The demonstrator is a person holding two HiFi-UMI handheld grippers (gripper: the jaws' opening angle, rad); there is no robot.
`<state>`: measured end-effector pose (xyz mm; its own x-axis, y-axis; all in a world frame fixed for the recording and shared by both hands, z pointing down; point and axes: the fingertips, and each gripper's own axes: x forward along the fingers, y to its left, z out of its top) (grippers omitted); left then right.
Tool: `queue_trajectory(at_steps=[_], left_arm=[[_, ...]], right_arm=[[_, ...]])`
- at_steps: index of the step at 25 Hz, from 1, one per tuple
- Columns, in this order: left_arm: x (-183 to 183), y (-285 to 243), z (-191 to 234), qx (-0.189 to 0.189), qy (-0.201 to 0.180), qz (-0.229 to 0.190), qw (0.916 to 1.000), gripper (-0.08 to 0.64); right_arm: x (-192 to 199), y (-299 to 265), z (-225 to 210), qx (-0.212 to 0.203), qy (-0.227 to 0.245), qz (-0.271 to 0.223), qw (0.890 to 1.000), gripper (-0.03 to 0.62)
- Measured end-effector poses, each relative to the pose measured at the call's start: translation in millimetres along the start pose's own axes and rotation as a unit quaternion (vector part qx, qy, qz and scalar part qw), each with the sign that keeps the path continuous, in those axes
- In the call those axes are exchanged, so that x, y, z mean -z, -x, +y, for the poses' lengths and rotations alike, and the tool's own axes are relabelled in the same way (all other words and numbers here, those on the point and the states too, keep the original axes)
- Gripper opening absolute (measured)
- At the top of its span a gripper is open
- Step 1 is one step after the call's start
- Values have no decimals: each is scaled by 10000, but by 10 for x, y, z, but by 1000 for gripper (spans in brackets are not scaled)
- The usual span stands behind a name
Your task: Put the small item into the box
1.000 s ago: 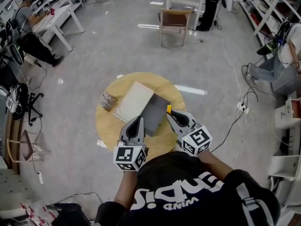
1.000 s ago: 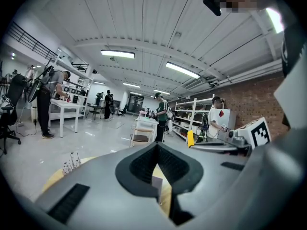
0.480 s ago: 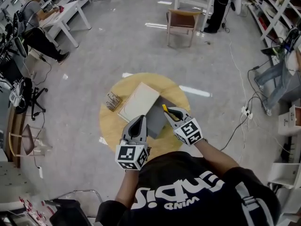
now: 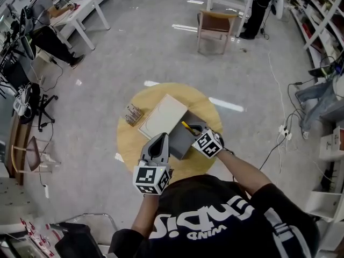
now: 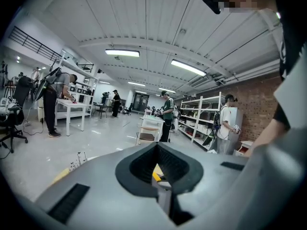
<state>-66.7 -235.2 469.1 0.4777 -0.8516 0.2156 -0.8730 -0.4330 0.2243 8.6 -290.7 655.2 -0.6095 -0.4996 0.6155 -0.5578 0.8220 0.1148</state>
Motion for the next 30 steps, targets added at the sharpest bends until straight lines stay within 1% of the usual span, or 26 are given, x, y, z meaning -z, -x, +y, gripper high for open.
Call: queue_trajectory(at_steps=[4,8,12,17,24,28,30], left_arm=[[-6,0,75,-52,23,13,10000,5],[-19,10,152,-119,47,27,9999,5],[-23,12,189,-188,87,42,9998,5],[-15,-15,228,-231,128,68,9996,5],[40,-47,251,-278,239,106,9993,5],[27,-74,232,-285,248,91,9992,5],[38,-72,227,-300,252,86,9992,5]], right_arm=[[77,-176,69,-196,445,348,9982,35],[204,-325,134,-408,855,664,9933,35],[355,-423,204,-693,1361,1012,9831,35],[484,-535,255,-915,1776,1365,9703,35],[632,-620,293,-1097,2018,1902,9545,35],[615,-632,288,-1148,2033,2055,9504,35],[654,-642,299,-1172,2099,2187,9457,35]])
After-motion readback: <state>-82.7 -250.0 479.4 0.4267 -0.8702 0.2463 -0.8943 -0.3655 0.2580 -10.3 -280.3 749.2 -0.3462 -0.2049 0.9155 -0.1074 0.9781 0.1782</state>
